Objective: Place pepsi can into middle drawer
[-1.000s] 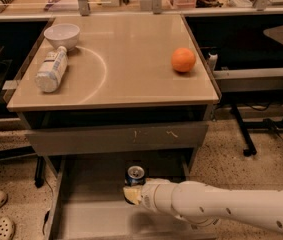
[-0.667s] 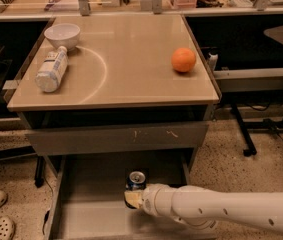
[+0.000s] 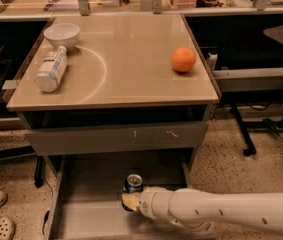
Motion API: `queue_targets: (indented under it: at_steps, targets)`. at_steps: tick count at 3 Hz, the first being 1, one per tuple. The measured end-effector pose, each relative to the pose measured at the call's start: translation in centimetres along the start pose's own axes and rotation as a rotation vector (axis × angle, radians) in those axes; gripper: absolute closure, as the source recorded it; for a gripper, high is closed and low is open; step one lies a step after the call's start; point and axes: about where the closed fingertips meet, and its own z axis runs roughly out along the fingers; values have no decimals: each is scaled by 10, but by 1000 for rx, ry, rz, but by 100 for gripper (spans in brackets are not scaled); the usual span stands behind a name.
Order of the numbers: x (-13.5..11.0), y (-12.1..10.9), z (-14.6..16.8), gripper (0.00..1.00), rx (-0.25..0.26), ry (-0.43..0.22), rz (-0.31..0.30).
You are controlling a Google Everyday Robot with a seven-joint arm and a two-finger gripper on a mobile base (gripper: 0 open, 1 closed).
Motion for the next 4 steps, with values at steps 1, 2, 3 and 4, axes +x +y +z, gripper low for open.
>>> queue_targets:
  at_steps: [1,2,3,4]
  targets:
    - [19,1,32,100,7,-19,28]
    - [11,-15,53,100,83,-93,31]
    - [-8,-33,59,100,172,-157,2]
    - [-18,-51,60,100,259,-211,-14]
